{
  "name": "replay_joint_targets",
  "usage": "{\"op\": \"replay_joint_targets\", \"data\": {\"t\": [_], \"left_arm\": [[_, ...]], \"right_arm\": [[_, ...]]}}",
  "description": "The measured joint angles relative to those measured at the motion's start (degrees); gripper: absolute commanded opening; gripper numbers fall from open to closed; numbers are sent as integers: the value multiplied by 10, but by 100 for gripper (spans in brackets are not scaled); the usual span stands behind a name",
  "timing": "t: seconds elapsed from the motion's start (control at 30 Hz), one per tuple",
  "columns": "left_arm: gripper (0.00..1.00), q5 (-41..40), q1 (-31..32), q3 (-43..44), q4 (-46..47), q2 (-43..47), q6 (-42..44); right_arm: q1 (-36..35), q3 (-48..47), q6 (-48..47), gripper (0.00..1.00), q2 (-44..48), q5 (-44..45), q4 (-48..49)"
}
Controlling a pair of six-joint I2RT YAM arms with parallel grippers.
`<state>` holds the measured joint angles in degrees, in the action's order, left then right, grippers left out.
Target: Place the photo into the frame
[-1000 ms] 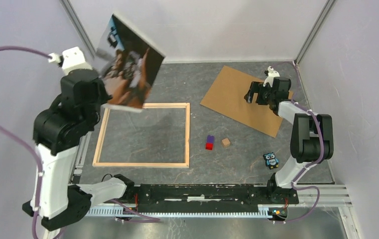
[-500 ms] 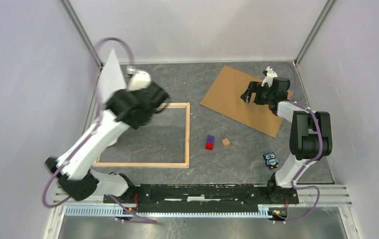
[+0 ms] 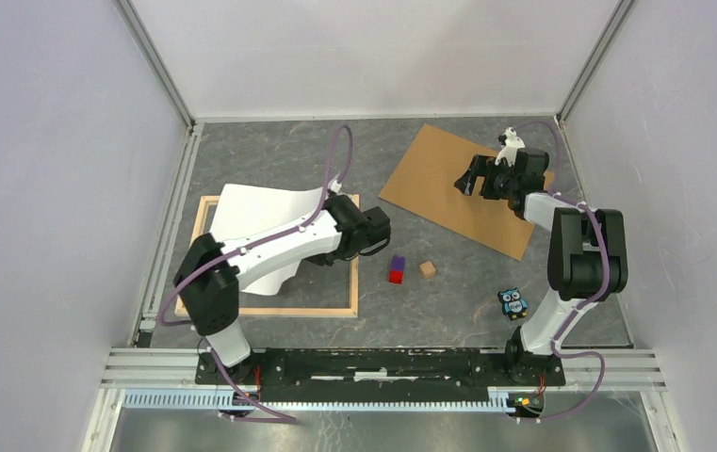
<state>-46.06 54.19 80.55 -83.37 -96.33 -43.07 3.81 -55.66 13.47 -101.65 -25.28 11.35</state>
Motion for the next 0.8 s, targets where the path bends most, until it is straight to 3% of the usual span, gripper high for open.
{"op": "replay_joint_targets", "data": {"t": [0.27, 0.6, 0.8], "left_arm": [[2, 62, 26, 17, 8, -49, -26], [2, 71, 85, 225, -47, -211, -170], [2, 72, 80, 201, -48, -224, -225]], "right_arm": [[0, 0, 7, 97, -14, -9, 11], [1, 0, 12, 97, -15, -17, 15], [2, 3, 13, 97, -15, -19, 15]]}}
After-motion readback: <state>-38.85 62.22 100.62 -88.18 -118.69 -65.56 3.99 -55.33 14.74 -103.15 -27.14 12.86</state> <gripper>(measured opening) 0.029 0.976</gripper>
